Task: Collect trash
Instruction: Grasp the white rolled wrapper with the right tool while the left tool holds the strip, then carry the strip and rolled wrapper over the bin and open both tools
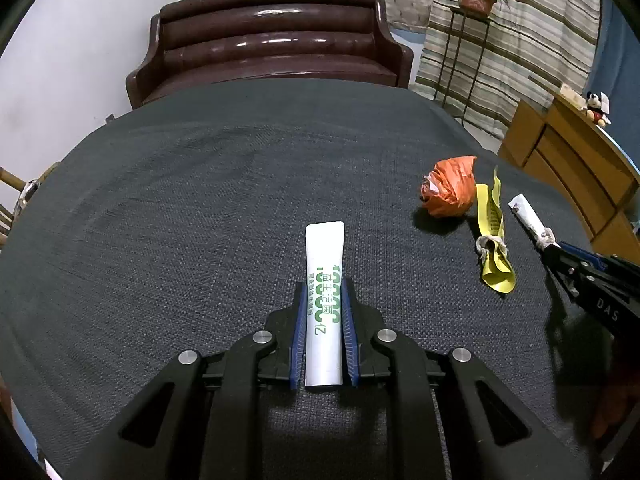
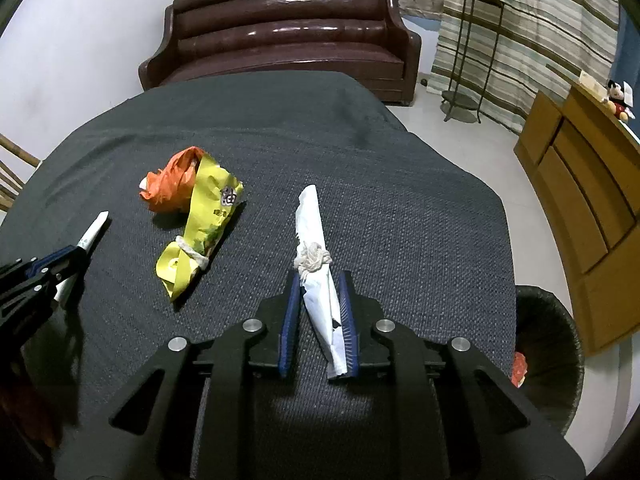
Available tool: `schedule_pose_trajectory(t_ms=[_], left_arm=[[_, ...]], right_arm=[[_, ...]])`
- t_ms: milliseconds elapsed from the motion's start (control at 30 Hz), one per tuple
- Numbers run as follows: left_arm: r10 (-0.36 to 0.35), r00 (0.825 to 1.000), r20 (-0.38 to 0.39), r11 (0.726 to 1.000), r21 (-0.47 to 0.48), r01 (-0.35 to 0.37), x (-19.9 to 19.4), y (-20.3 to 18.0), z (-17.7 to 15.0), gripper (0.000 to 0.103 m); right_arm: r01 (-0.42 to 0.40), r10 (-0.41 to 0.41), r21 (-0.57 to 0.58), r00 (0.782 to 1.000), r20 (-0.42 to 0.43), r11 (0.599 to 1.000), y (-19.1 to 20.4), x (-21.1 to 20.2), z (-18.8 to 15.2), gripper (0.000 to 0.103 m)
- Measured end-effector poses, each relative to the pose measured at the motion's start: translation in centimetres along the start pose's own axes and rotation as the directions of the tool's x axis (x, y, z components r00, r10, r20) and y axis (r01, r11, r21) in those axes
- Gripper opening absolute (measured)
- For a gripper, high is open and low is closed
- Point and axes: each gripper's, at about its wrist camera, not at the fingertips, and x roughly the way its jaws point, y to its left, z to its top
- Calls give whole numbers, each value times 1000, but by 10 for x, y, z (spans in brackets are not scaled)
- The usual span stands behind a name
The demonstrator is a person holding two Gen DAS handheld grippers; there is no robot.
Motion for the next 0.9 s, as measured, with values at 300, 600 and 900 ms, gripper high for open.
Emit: schedule_pose_trajectory(t_ms=[300,600,900], left_arm=[[2,1000,-2,1000,4,-2,1,1,0,18],[3,1000,13,1000,19,-3,-1,-5,-2,18],[-27,999,43,998,66,25,-14,-26,-11,18]], right_arm=[[0,0,14,1000,21,1000,-2,-9,-9,19],[-10,8,43,998,56,999,-11,-26,-17,18],[-12,5,87,996,88,996,-32,-45,-27,18]])
